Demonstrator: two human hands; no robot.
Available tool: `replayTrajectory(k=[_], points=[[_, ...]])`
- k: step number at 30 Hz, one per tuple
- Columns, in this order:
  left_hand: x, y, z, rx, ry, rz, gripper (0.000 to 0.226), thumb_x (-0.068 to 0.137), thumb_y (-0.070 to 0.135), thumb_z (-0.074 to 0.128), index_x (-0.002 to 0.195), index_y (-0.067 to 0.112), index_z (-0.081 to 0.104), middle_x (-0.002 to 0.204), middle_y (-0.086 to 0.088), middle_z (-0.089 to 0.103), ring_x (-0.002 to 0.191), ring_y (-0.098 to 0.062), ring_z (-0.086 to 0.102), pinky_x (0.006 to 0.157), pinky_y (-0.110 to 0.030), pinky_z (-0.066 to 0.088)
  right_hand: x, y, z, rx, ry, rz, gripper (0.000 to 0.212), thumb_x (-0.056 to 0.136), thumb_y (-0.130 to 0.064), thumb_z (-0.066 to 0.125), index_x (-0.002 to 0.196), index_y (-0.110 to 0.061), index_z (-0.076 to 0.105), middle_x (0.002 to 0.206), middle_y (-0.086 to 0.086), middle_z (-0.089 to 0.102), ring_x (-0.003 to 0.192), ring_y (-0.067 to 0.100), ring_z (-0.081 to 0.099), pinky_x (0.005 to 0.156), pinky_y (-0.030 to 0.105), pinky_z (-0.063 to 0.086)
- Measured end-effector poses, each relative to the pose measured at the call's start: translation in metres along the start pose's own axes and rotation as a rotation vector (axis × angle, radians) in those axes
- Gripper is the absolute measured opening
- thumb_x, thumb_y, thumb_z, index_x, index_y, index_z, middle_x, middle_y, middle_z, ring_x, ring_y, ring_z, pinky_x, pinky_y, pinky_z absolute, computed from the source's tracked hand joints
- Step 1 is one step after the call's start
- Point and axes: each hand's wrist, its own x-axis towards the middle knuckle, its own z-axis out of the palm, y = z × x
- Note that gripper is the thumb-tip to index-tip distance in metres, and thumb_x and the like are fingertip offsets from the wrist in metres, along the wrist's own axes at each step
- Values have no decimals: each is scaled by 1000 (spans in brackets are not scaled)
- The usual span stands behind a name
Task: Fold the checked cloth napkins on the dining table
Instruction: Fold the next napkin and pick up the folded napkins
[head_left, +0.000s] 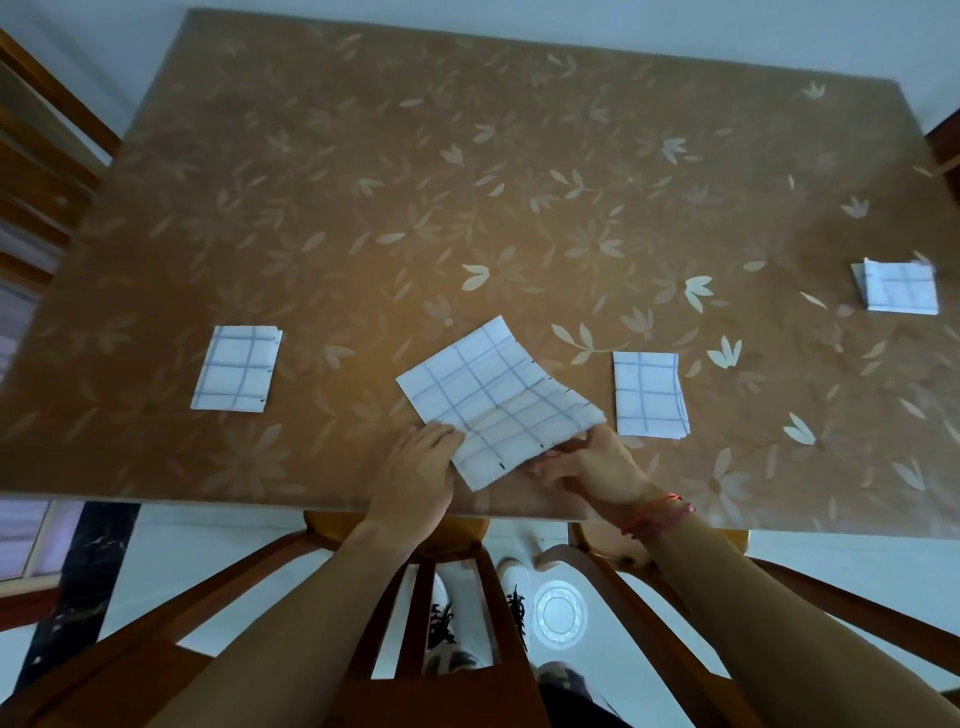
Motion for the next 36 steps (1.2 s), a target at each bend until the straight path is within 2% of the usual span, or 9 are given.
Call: replayTrajectory(k=[4, 7, 10, 14, 18, 24, 27, 31, 36], points=[[-7, -20, -7, 43, -45, 130, 39, 87, -1, 62, 124, 11, 63, 130, -4, 62, 134, -25, 44, 114, -38, 15, 1, 35, -27, -419, 242, 61, 61, 51, -7, 95, 105, -14, 66, 98, -2, 60, 103, 17, 61, 86, 27, 53], [-13, -34, -14, 56, -15, 161, 38, 81, -2, 70, 116, 14, 68, 123, -1, 65, 128, -23, 47, 110, -47, 30, -4, 17, -17, -857, 184, -285, 32, 79, 3, 73, 109, -7, 71, 104, 1, 53, 87, 13, 50, 72, 4, 37], [-18, -40, -17, 35, 34, 130, 33, 78, 0, 73, 109, 12, 70, 112, -2, 69, 117, -19, 51, 101, -46, 39, -4, 12, -10, -1022, 210, -525, 31, 70, 10, 73, 89, -14, 80, 102, 7, 61, 80, 19, 60, 68, 17, 53], [-23, -40, -16, 32, 64, 97, 32, 73, -2, 74, 102, 12, 71, 102, 0, 70, 105, -22, 57, 91, -35, 40, 1, 14, -9, -1011, 121, -527, 29, 64, 8, 73, 76, -18, 79, 108, 4, 73, 98, 22, 68, 75, 37, 60], [-20, -41, -17, -6, 67, 1, 31, 73, 0, 76, 100, 12, 71, 98, 1, 70, 102, -23, 60, 85, -35, 41, 0, 1, -4, -1021, 63, -484, 7, 84, -20, 71, 90, -17, 72, 96, -4, 71, 80, 17, 68, 70, 31, 57], [-5, -38, -24, -133, 104, -182, 14, 90, 21, 62, 79, 18, 71, 66, 14, 55, 70, -12, 51, 67, -33, 39, 22, -4, -6, -869, 111, -354, 33, 87, -54, 61, 104, -26, 62, 77, -9, 69, 72, 9, 66, 62, 30, 54], [4, -36, -27, -184, 105, -262, 23, 91, 19, 61, 69, 20, 55, 60, 10, 51, 61, -8, 48, 58, -28, 34, 29, -12, -5, -799, 113, -323, 27, 84, -48, 68, 103, -31, 63, 78, -12, 71, 73, 3, 66, 63, 24, 53], [11, -38, -25, -261, 96, -361, 8, 91, 21, 61, 87, 15, 65, 75, 3, 64, 73, -13, 58, 68, -31, 50, 40, -20, 2, -797, 174, -280, 12, 86, -32, 69, 77, -29, 61, 67, -12, 66, 67, 9, 63, 57, 25, 46], [16, -40, -25, -240, 98, -381, 24, 88, 20, 65, 112, 20, 63, 84, 8, 65, 82, -10, 57, 76, -25, 47, 55, -24, 8, -868, 184, -181, 15, 87, -29, 67, 94, -18, 61, 73, -7, 65, 73, 18, 62, 57, 24, 43]])
